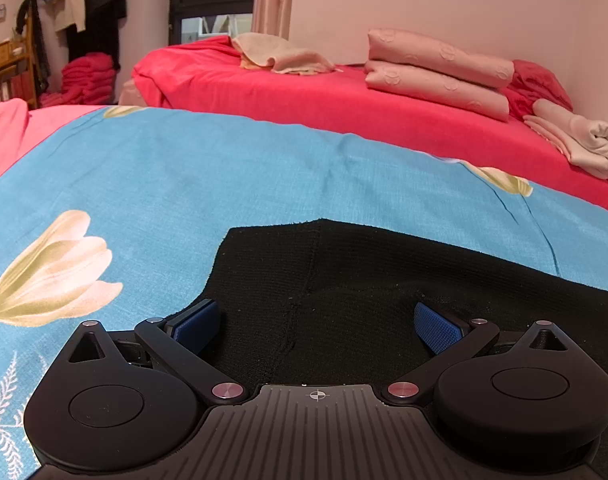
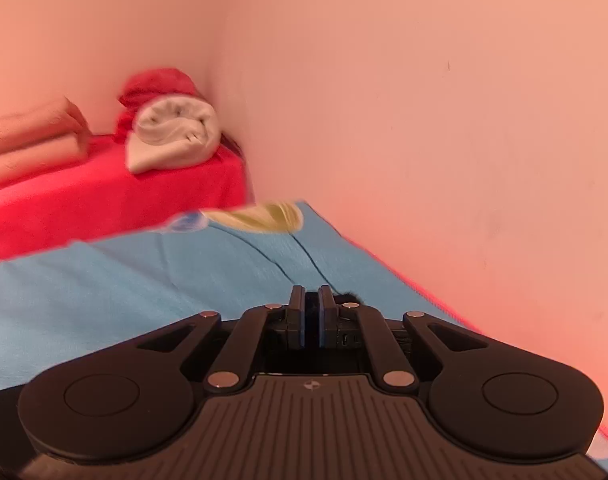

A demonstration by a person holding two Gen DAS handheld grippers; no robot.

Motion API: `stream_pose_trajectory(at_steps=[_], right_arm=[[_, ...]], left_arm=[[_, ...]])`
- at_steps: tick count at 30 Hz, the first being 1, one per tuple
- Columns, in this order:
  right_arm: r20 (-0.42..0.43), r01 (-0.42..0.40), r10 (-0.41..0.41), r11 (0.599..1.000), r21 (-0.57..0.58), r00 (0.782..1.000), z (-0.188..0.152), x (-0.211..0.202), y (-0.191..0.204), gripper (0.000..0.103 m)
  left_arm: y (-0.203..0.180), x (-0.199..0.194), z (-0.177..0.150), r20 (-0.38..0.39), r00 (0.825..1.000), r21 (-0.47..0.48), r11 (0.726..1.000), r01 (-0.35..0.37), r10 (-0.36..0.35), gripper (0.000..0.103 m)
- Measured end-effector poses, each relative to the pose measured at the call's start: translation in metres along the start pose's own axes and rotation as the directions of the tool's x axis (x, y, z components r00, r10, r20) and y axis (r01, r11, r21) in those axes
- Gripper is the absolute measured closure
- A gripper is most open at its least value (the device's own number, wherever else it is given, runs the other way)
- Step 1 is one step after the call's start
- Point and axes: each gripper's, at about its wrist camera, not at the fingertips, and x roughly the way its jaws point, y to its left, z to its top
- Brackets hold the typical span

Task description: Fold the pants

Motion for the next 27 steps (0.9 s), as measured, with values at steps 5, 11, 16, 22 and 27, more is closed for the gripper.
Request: stream_pose_trajectory(at_steps=[5,11,16,22,27], right_arm=[[-0.060,0.076,-0.079,0.996,-0.037,0.995,-0.009,0.008,0.002,0.061],[0.010,0.016,-0.016,1.000,-0.013,1.000,-0.002,-0.043,0.007,0.027],[-0.039,-0.260,0.262,0.964,0.052,0.964,-0.012,-0.085,0.028,0.015],[-0.215,-0.453,0.476,0.879,0.151,0.853,-0.022,-0.065,0.032,0.015],[-0.152,-0.232,0.293,0.916,0.328,0.944,-0.020,-0.054,-0.014,0.033]], left_arm=[[0.000,0.000,0.000,0.000,1.000,0.001,1.000,-0.002,0.002,0.000],[-0.002,-0.001,0.001,-0.001,1.000,0.009,1.000,-0.011,0.011,0.000],[-0.002,-0.001,0.001,-0.001,1.000,0.009,1.000,-0.011,0.011,0.000],[-0.002,-0.001,0.001,-0.001,1.000,0.009,1.000,-0.011,0.011,0.000],[-0.002,-0.001,0.001,-0.001,1.000,0.009,1.000,-0.011,0.011,0.000]])
